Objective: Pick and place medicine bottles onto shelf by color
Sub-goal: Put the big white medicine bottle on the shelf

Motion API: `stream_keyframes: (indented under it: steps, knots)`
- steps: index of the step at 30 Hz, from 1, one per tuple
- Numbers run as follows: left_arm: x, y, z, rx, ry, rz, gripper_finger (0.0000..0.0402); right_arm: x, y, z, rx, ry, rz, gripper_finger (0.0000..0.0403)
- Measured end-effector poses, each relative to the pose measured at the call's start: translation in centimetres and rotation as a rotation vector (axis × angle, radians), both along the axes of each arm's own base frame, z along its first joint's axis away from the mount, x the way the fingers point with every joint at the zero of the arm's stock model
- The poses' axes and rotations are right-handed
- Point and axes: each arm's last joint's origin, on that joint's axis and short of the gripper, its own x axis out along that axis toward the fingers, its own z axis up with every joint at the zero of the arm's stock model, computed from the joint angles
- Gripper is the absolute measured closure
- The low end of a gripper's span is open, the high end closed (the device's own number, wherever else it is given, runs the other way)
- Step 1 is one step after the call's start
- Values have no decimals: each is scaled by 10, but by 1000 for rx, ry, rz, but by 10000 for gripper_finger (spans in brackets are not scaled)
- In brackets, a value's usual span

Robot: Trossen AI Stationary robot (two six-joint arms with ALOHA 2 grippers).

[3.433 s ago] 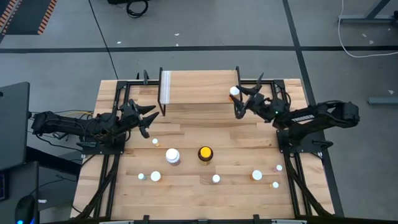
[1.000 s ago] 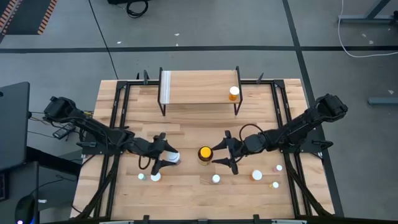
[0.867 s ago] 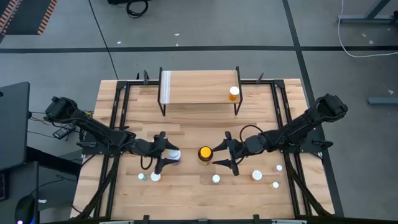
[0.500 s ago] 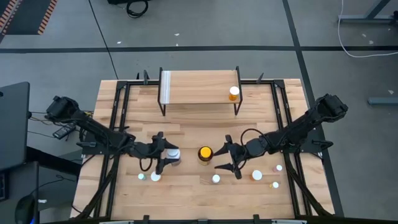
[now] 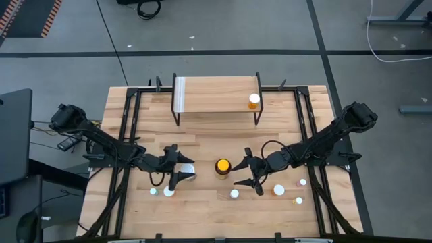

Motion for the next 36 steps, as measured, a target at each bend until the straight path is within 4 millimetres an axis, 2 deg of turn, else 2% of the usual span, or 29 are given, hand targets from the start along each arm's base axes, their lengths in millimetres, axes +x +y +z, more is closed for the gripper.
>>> stream_keyframes:
  steps: [6, 12, 15, 24, 36]
  knots:
    - [-1, -3, 4, 120, -43, 17, 129, 0, 0, 0, 0, 0, 0, 147]
    - [-5, -10, 1, 235, -29, 40, 129, 0, 0, 0, 2, 0, 0, 147]
    - [-4, -13, -7, 268, 11, 23, 128, 0, 0, 0, 15, 6, -3, 147]
    - [-1, -15, -23, 298, 78, 113, 86, -2, 5, -1, 14, 9, 16, 147]
    - [-1, -14, -25, 280, 92, 124, 83, -3, 5, -1, 11, 10, 17, 147]
